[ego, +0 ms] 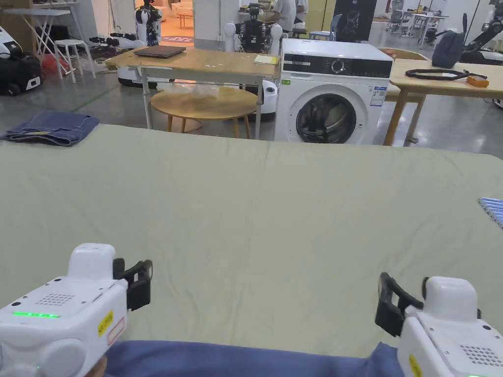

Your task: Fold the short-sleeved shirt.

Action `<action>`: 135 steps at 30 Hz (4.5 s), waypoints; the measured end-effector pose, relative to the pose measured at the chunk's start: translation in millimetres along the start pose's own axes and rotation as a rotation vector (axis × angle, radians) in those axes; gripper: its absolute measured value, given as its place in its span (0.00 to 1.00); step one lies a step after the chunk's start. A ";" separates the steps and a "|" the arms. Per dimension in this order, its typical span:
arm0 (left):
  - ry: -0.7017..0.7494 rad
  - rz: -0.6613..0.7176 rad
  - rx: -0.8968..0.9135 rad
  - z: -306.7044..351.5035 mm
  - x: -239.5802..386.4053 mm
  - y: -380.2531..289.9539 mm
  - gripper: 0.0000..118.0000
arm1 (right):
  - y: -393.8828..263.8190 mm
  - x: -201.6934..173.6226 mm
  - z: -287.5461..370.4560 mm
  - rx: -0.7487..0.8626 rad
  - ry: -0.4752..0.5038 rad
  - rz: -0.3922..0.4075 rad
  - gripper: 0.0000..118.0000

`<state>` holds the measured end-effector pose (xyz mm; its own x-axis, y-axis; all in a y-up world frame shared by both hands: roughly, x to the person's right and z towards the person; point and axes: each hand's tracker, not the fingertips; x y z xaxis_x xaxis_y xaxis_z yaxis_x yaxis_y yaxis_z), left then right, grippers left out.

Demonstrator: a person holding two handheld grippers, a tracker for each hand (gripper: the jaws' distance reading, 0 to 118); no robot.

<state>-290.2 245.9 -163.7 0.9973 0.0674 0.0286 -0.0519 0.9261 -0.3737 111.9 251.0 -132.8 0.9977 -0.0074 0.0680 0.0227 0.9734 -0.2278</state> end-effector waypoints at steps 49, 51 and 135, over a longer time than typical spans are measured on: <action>-0.501 0.751 -0.740 -46.4 -169.9 -135.9 0.09 | -21.3 -31.2 -32.7 -0.067 0.048 0.020 0.00; -0.543 0.779 -0.683 -37.2 -164.7 -130.3 0.08 | -21.4 -29.3 -31.3 -0.069 0.050 0.022 0.00; -0.658 0.422 -0.879 -58.6 62.8 -90.7 0.07 | -25.8 -2.7 -21.9 -0.139 0.038 -0.002 0.00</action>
<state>-219.9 144.4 -182.3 0.6778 0.7242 0.1268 -0.0617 0.2278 -0.9718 110.1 220.8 -148.4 0.9993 -0.0206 0.0327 0.0311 0.9324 -0.3601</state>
